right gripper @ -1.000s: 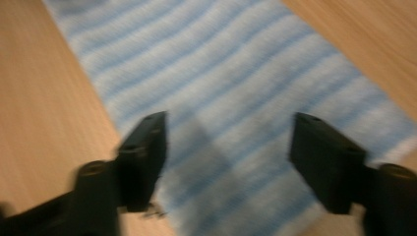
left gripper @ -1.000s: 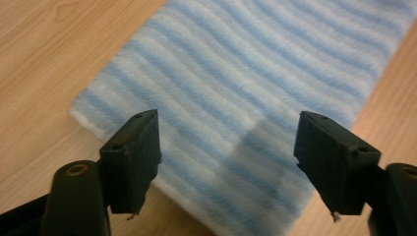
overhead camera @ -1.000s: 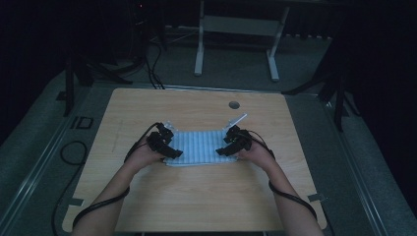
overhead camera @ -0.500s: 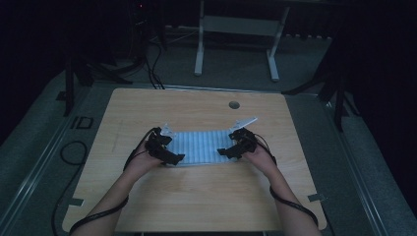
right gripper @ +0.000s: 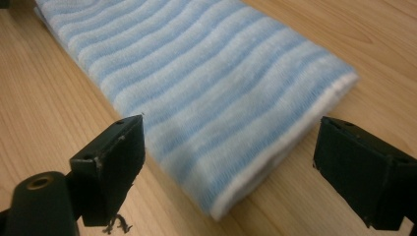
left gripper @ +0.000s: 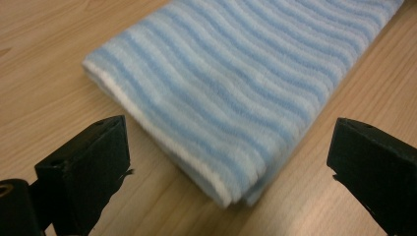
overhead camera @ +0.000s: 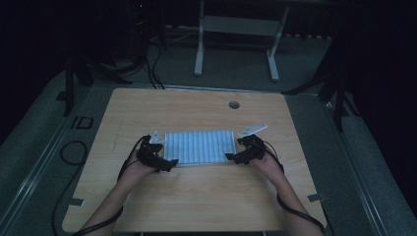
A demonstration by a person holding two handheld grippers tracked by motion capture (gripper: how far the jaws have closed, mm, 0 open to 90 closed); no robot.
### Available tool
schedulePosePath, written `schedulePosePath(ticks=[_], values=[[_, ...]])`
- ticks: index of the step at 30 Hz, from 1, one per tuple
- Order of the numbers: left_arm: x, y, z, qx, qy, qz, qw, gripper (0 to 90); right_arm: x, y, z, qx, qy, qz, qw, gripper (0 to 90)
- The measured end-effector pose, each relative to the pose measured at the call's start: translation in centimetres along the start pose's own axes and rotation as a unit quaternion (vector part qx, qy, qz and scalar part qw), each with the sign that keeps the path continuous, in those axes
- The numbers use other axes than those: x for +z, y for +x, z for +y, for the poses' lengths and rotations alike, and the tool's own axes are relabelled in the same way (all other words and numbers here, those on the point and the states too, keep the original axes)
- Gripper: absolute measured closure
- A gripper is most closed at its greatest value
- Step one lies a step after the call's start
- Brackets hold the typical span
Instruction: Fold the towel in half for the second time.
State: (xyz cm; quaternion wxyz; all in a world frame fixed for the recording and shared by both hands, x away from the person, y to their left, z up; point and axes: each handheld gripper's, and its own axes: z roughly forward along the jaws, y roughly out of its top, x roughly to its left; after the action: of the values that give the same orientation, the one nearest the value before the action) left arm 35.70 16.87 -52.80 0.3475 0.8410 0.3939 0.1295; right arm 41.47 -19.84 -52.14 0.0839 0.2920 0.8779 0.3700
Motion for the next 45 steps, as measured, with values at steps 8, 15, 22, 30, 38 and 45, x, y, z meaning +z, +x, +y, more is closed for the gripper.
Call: schedulePosePath(ticks=[8, 15, 22, 30, 38, 45], values=[[-1.1, 0.0, -2.0, -0.011, -0.006, 0.005, 0.9999, 2.3, -1.6, -0.6, -2.1, 0.018, -0.012, -0.005, 0.9998, 11.6], [-2.3, 0.1, -3.7, -0.018, -0.018, 0.020, 0.9995, 2.3, -3.1, -1.0, -4.2, 0.037, -0.026, -0.019, 0.9988, 11.7], [-3.3, 0.5, -5.1, -0.036, -0.028, 0.030, 0.9985, 2.3, -4.3, -1.4, -6.6, 0.058, -0.037, -0.030, 0.9972, 11.6], [-3.4, 0.6, -6.7, -0.050, -0.036, 0.042, 0.9972, 2.3, -5.7, -1.5, -8.9, 0.077, -0.050, -0.050, 0.9945, 11.7], [-3.7, 0.4, -7.9, -0.061, -0.040, 0.057, 0.9957, 2.3, -7.5, -1.1, -10.5, 0.099, -0.077, -0.103, 0.9868, 11.7], [-4.3, 0.5, -8.5, -0.074, -0.051, 0.062, 0.9940, 2.3, -9.5, -0.5, -12.3, 0.128, -0.114, -0.158, 0.9725, 11.7]])
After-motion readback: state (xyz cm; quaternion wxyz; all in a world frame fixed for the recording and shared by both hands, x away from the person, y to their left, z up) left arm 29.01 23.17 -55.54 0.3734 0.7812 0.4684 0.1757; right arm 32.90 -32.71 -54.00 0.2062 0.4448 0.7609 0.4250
